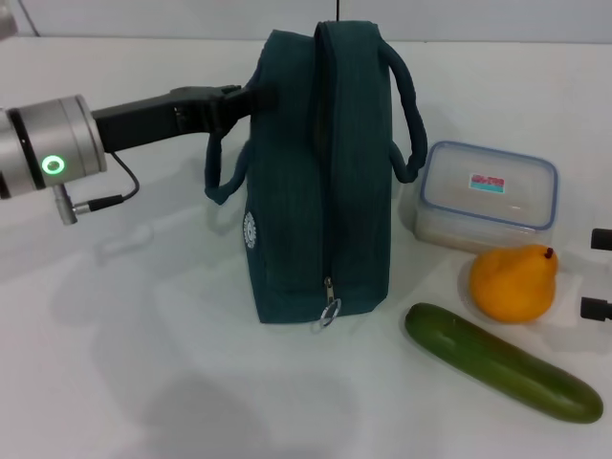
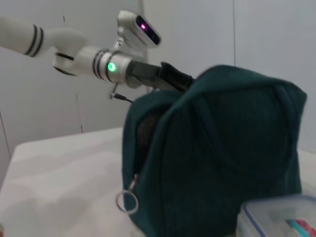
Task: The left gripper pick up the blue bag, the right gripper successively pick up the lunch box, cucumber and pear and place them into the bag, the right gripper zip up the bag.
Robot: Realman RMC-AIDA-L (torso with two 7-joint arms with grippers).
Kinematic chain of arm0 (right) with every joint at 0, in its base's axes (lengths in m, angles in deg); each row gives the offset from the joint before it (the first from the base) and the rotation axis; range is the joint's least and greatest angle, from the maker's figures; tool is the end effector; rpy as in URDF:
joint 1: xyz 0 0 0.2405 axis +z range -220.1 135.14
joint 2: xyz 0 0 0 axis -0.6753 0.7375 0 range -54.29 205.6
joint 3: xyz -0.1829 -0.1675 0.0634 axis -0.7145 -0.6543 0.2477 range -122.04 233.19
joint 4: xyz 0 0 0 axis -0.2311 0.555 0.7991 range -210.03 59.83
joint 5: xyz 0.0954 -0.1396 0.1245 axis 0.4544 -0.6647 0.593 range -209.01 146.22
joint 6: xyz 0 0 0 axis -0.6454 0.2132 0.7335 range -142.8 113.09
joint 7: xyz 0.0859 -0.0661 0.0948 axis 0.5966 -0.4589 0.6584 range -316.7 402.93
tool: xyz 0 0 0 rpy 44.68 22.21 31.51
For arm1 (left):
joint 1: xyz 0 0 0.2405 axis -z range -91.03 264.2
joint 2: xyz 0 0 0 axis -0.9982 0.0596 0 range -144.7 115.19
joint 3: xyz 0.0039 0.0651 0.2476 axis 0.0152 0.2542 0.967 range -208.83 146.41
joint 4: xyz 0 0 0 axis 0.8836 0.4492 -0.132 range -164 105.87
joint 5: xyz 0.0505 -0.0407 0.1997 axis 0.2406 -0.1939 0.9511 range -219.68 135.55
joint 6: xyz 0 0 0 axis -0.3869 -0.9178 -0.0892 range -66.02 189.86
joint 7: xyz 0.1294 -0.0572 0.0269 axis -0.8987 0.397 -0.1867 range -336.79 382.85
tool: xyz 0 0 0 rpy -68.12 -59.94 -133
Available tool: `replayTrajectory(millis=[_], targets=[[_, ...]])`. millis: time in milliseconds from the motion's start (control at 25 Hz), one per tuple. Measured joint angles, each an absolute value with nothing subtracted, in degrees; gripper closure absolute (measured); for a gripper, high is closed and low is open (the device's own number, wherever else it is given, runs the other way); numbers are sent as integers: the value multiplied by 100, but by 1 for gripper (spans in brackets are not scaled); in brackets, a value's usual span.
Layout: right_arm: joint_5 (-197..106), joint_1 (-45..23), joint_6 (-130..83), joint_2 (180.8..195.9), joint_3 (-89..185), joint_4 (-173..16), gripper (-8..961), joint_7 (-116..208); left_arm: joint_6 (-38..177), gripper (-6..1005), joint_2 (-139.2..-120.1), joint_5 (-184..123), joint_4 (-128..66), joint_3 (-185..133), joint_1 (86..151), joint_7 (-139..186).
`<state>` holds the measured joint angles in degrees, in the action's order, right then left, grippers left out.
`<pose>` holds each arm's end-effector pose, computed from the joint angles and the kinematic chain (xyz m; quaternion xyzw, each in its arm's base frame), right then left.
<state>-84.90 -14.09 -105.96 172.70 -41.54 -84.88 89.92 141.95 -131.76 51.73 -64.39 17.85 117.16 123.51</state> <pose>0.3255 0.2945 0.0572 -0.9573 0.0884 0.2357 0.1422 -0.2422 0.3632 0.0143 -0.8435 -0.3823 -0.3511 0.1382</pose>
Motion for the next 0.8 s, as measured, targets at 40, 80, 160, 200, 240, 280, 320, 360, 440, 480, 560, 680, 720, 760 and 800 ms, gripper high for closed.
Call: replayTrajectory(millis=[40, 80, 160, 200, 240, 280, 320, 360, 440, 480, 560, 680, 720, 760, 800], targets=[[-8492, -1399, -10557, 17270, -4154, -8491, 117, 9028, 14187, 955, -13204, 5173, -6431, 1788, 11711, 12331], [-8492, -1379, -10499, 17265, -4154, -8494, 117, 9086, 14186, 955, -13215, 5176, -6427, 1794, 11711, 12326], [-8494, -1352, -10420, 17251, -4154, -8487, 117, 9211, 14185, 955, -13235, 5184, -6423, 1807, 11714, 12318], [-8496, -1336, -10375, 17247, -4156, -8484, 117, 9257, 14184, 955, -13247, 5187, -6413, 1807, 11721, 12305], [-8506, -1321, -10326, 17249, -4164, -8483, 118, 9293, 14184, 955, -13257, 5188, -6400, 1804, 11731, 12289], [-8522, -1307, -10288, 17252, -4169, -8482, 118, 9321, 14181, 955, -13263, 5188, -6385, 1797, 11743, 12268], [-8558, -1296, -10258, 17258, -4171, -8490, 118, 9350, 14179, 955, -13266, 5188, -6370, 1791, 11755, 12245], [-8614, -1282, -10234, 17264, -4169, -8510, 118, 9388, 14176, 955, -13269, 5187, -6357, 1786, 11765, 12219], [-8669, -1267, -10219, 17268, -4162, -8528, 119, 9426, 14173, 955, -13269, 5178, -6357, 1785, 11773, 12206], [-8723, -1206, -10182, 17268, -4160, -8541, 119, 9505, 14172, 955, -13269, 5170, -6357, 1785, 11781, 12205], [-8740, -1155, -10125, 17269, -4178, -8541, 119, 9561, 14172, 955, -13268, 5168, -6357, 1784, 11794, 12196], [-8831, -1063, -10018, 17282, -4188, -8545, 120, 9677, 14140, 955, -13270, 5160, -6357, 1783, 11806, 12162], [-8874, -1019, -9968, 17283, -4188, -8547, 120, 9741, 14123, 955, -13270, 5157, -6357, 1782, 11808, 12158], [-8892, -990, -9915, 17285, -4188, -8547, 121, 9797, 14111, 955, -13270, 5156, -6357, 1783, 11811, 12157], [-8899, -962, -9826, 17289, -4186, -8548, 121, 9857, 14106, 955, -13271, 5156, -6358, 1783, 11815, 12156]])
